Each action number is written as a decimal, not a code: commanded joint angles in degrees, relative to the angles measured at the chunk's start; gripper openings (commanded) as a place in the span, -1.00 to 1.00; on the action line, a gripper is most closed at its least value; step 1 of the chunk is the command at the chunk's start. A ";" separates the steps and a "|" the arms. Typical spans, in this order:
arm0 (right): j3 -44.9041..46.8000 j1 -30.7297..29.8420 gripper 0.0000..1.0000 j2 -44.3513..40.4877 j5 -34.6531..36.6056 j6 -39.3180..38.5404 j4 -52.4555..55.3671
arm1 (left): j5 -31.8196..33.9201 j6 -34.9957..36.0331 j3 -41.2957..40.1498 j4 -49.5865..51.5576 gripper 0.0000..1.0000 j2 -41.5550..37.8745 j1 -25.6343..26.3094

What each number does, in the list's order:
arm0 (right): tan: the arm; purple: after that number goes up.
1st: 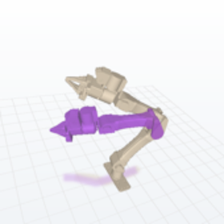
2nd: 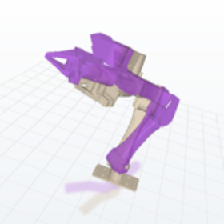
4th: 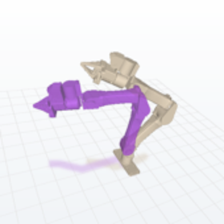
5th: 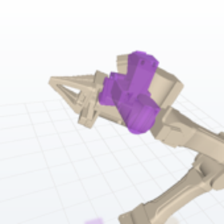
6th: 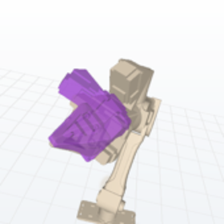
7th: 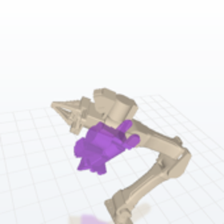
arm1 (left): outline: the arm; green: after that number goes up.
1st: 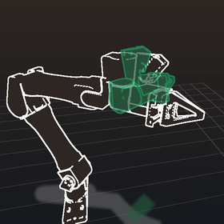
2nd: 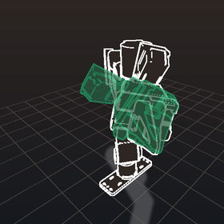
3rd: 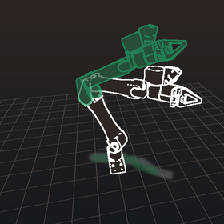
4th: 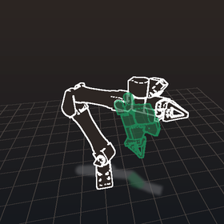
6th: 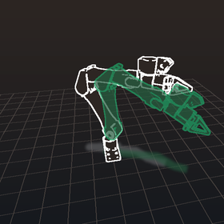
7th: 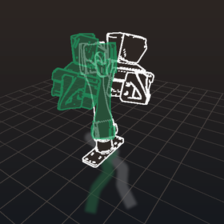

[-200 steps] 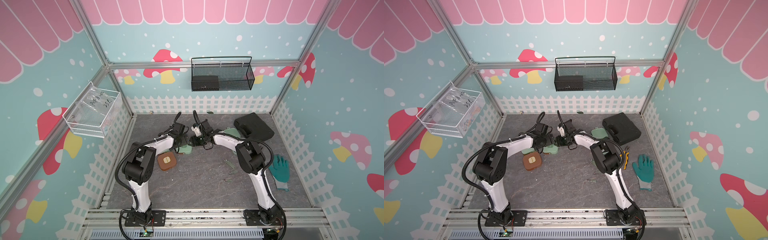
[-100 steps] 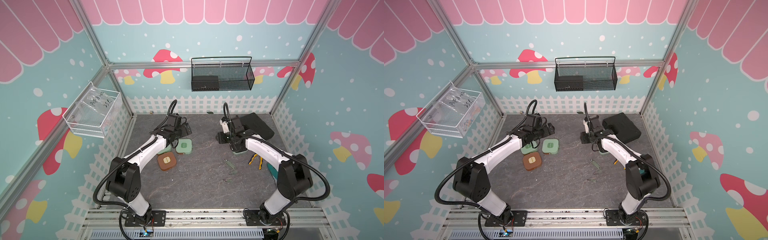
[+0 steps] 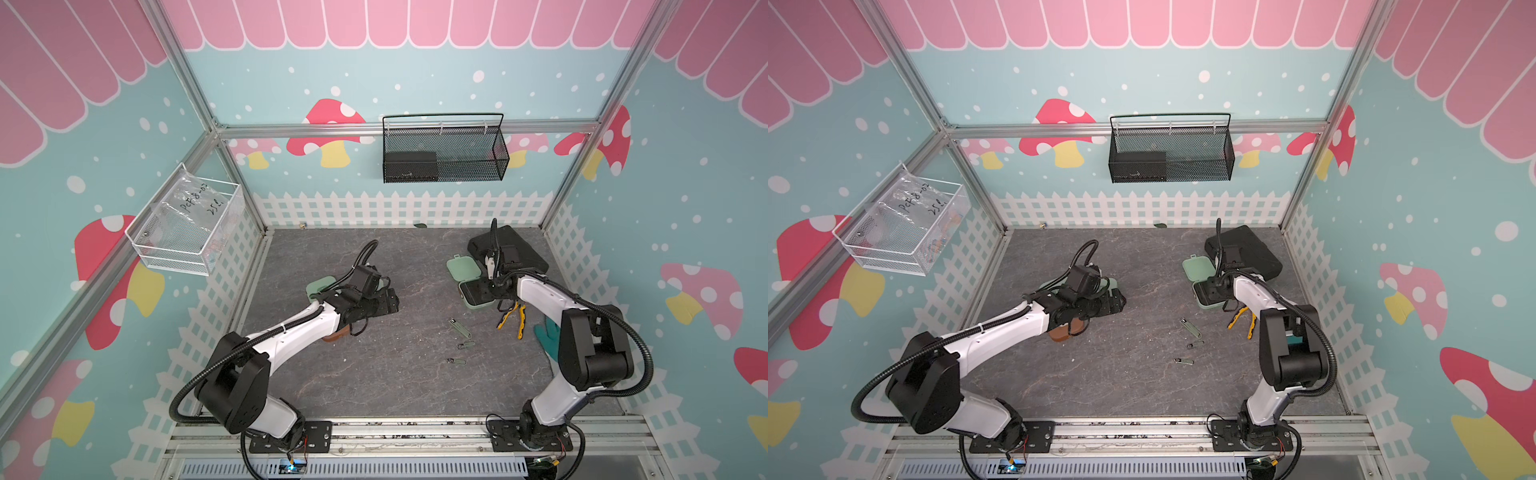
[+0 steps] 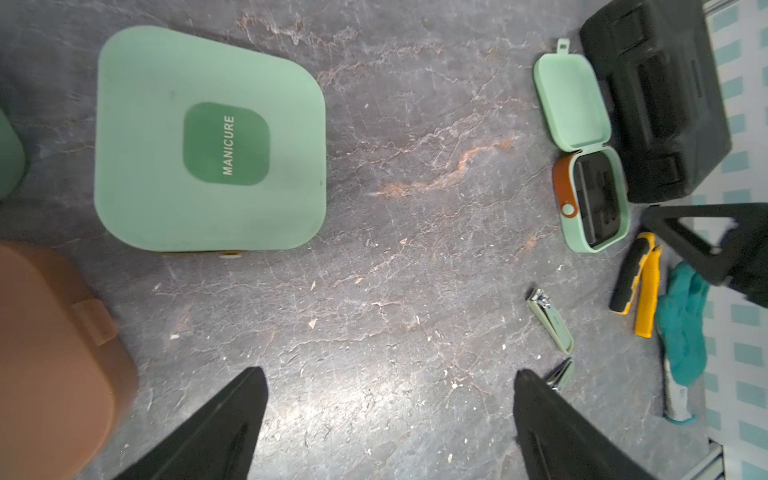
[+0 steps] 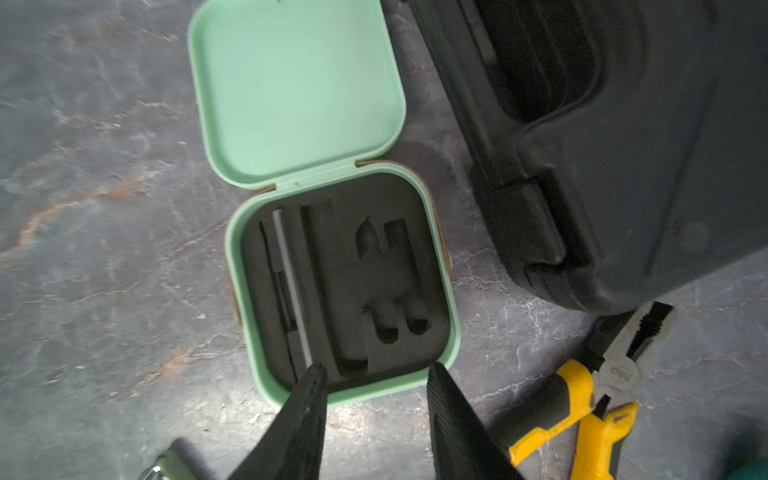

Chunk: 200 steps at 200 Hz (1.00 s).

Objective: Organize nail clipper sets
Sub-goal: Pick up the storage box at the center of the board.

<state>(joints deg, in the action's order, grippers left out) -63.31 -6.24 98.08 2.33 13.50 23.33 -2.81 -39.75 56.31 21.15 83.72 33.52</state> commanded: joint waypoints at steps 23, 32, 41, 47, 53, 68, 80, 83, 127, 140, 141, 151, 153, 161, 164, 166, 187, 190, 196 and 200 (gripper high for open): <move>-1.64 2.34 -0.18 4.04 2.16 -2.59 -2.42 | -0.04 -1.47 -3.49 -2.96 1.00 -7.00 0.30; -1.80 2.83 -0.19 4.88 1.99 -2.67 -2.88 | -0.04 -1.39 -4.07 -3.29 1.00 -8.12 0.27; -1.90 3.30 -0.19 5.67 1.77 -2.77 -3.31 | 0.21 -1.23 -4.65 -3.31 1.00 -9.19 0.31; -2.06 3.62 -0.19 6.21 1.46 -2.85 -3.58 | 0.48 -1.13 -4.92 -3.24 1.00 -9.81 0.27; -2.16 3.84 -0.20 6.68 0.99 -2.99 -3.98 | 0.87 -1.04 -5.13 -3.07 1.00 -10.39 0.28; -2.64 4.38 -0.20 8.00 -0.28 -3.12 -4.69 | 1.48 -0.77 -5.51 -2.66 1.00 -11.71 0.24; -3.24 4.61 -0.21 9.14 -1.03 -3.21 -5.03 | 1.99 -0.60 -5.65 -2.24 1.00 -12.64 0.27; -3.41 4.64 -0.21 9.45 -1.21 -3.28 -5.00 | 2.09 -0.55 -5.66 -2.14 1.00 -12.77 0.28; -4.89 4.66 -0.41 13.93 -4.08 -3.63 -5.44 | 3.81 0.28 -4.90 0.28 1.00 -13.91 0.16; -4.74 4.66 -0.52 14.73 -5.93 -3.95 -5.64 | 4.02 0.41 -4.89 0.47 1.00 -13.85 0.15; -4.73 4.66 -0.52 14.75 -6.02 -3.98 -5.66 | 4.03 0.43 -4.90 0.47 1.00 -13.85 0.15; -4.47 4.44 -0.56 15.17 -7.68 -4.16 -5.88 | 3.98 0.40 -4.90 0.65 1.00 -13.90 0.20; -4.39 4.41 -0.56 15.18 -8.06 -4.18 -5.92 | 4.02 0.40 -4.90 0.65 1.00 -13.80 0.18; -4.28 4.04 -0.57 15.34 -9.14 -4.33 -5.99 | 3.96 0.38 -4.90 0.74 1.00 -13.82 0.15; -4.28 3.80 -0.57 15.30 -9.34 -4.35 -5.94 | 3.97 0.44 -4.90 0.73 1.00 -13.79 0.21; -4.28 3.61 -0.57 15.34 -9.53 -4.42 -5.93 | 4.02 0.39 -4.90 0.78 1.00 -13.86 0.18; -4.49 0.86 -0.57 15.45 -9.89 -4.78 -5.34 | 4.13 0.56 -4.81 1.05 1.00 -13.93 0.10; -4.61 0.18 -0.57 15.39 -9.89 -4.76 -5.24 | 4.08 0.61 -4.81 1.08 1.00 -13.87 0.12; -4.78 -0.99 -0.57 15.45 -9.86 -4.88 -4.99 | 4.15 0.64 -4.73 1.17 1.00 -13.85 0.10; -4.81 -1.81 -0.57 15.43 -9.88 -4.88 -4.92 | 4.21 0.70 -4.72 1.25 1.00 -13.87 0.09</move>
<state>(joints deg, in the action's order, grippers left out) -68.34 -3.55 110.76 -4.78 10.28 14.90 0.21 -40.03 51.33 21.19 70.67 33.52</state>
